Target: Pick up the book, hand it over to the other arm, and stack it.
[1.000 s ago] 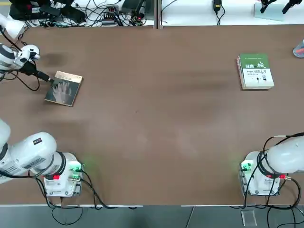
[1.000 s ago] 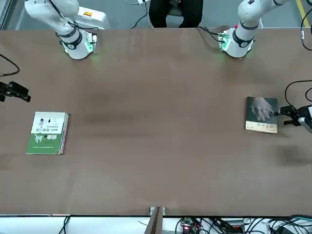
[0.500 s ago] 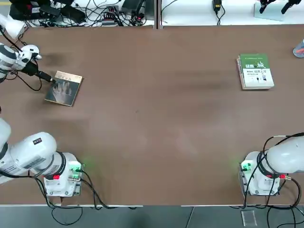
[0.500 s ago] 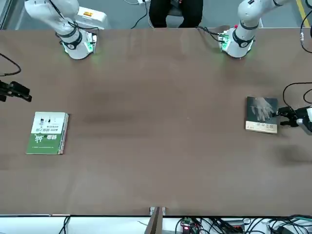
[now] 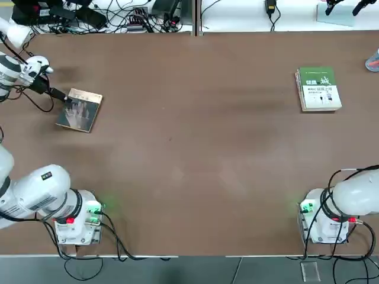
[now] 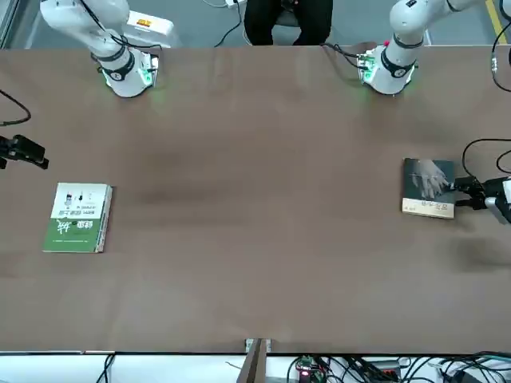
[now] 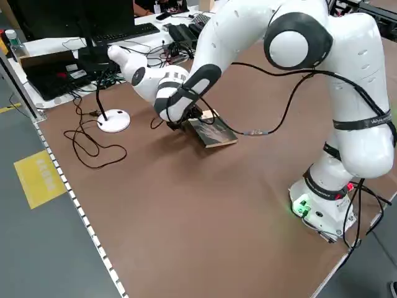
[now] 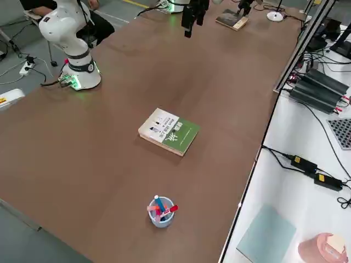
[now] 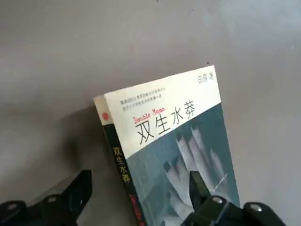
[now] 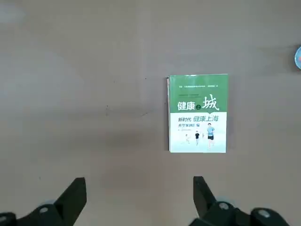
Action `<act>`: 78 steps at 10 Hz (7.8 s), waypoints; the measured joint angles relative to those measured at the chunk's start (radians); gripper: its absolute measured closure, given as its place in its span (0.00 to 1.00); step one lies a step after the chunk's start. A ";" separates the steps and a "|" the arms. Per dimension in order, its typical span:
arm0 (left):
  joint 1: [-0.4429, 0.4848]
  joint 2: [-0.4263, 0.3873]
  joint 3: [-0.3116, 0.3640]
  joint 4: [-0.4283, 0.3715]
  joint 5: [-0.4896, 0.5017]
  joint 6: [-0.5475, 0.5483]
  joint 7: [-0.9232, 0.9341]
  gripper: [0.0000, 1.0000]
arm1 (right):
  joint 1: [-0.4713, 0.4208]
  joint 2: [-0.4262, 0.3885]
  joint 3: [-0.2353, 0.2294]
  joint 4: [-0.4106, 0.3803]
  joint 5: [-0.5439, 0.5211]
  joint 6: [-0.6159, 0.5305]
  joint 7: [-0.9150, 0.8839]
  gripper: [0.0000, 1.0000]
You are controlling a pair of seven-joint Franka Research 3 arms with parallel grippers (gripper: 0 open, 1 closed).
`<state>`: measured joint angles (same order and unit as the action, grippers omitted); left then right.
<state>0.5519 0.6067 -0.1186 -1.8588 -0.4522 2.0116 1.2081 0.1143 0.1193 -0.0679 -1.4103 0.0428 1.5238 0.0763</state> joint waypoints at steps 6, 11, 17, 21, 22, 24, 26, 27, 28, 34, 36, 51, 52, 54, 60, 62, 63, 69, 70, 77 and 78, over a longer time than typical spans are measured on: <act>0.000 0.006 0.000 0.010 -0.009 -0.017 0.000 0.12 | -0.001 0.001 -0.002 -0.001 0.000 0.000 -0.008 0.00; -0.001 0.014 -0.003 0.011 -0.033 -0.036 0.000 0.12 | -0.001 0.001 -0.002 -0.001 0.000 0.002 -0.009 0.00; 0.000 0.037 -0.005 0.018 -0.044 -0.044 0.001 0.14 | -0.001 0.001 -0.002 -0.001 0.000 0.002 -0.009 0.00; 0.001 0.040 -0.005 0.023 -0.044 -0.046 0.001 0.21 | -0.001 0.001 -0.002 -0.001 0.000 0.002 -0.009 0.00; 0.001 0.041 -0.005 0.025 -0.044 -0.049 0.001 0.21 | -0.001 0.001 -0.002 -0.001 0.000 0.002 -0.009 0.00; 0.000 0.043 -0.005 0.031 -0.047 -0.061 0.001 0.37 | -0.001 0.001 -0.002 -0.001 0.000 0.002 -0.009 0.00; 0.000 0.048 -0.005 0.039 -0.047 -0.068 0.001 0.42 | -0.001 0.001 -0.002 -0.001 0.000 0.002 -0.009 0.00; 0.000 0.049 -0.005 0.042 -0.048 -0.069 0.001 0.50 | -0.001 0.001 -0.002 -0.001 0.000 0.002 -0.009 0.00; 0.000 0.051 -0.005 0.044 -0.048 -0.069 0.001 0.65 | -0.001 0.001 -0.002 -0.001 -0.002 0.002 -0.009 0.00; 0.003 0.052 -0.005 0.057 -0.058 -0.131 0.001 0.94 | -0.001 0.001 -0.003 -0.001 -0.022 0.003 -0.009 0.00; 0.003 0.052 -0.004 0.057 -0.058 -0.134 0.001 0.94 | 0.000 0.001 0.000 -0.001 -0.039 0.003 -0.009 0.00; -0.042 0.000 -0.125 0.293 -0.058 -0.442 -0.460 0.96 | 0.005 0.001 0.007 0.002 -0.066 0.006 -0.055 0.00; -0.043 -0.018 -0.157 0.293 -0.058 -0.444 -0.501 0.96 | 0.005 0.001 0.007 0.002 -0.066 0.011 -0.055 0.00; -0.045 -0.051 -0.214 0.294 -0.058 -0.449 -0.562 0.96 | 0.004 0.001 0.006 0.002 -0.066 0.013 -0.058 0.00; -0.051 -0.074 -0.471 0.358 -0.088 -0.431 -1.027 0.96 | 0.009 0.001 0.009 -0.002 -0.064 0.020 -0.060 0.00; -0.070 -0.076 -0.554 0.383 -0.088 -0.380 -1.174 0.96 | 0.014 0.002 0.010 -0.005 -0.064 0.020 -0.059 0.00; -0.090 -0.077 -0.581 0.394 -0.088 -0.354 -1.237 0.96 | 0.016 0.002 0.011 -0.009 -0.064 0.020 -0.059 0.00; -0.256 -0.080 -0.613 0.444 -0.088 -0.228 -1.475 0.96 | 0.019 0.002 0.013 -0.023 -0.064 0.024 -0.059 0.00; -0.281 -0.080 -0.618 0.455 -0.089 -0.208 -1.513 0.96 | 0.020 0.002 0.014 -0.023 -0.064 0.024 -0.059 0.00; -0.503 -0.078 -0.623 0.487 -0.095 0.011 -1.706 0.96 | 0.024 0.002 0.017 -0.025 -0.064 0.024 -0.059 0.00; -0.532 -0.077 -0.622 0.489 -0.095 0.039 -1.718 0.96 | 0.024 0.002 0.017 -0.025 -0.064 0.024 -0.059 0.00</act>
<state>0.0197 0.5293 -0.7411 -1.3693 -0.5476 2.0508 -0.5098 0.1387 0.1213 -0.0512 -1.4351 -0.0213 1.5481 0.0169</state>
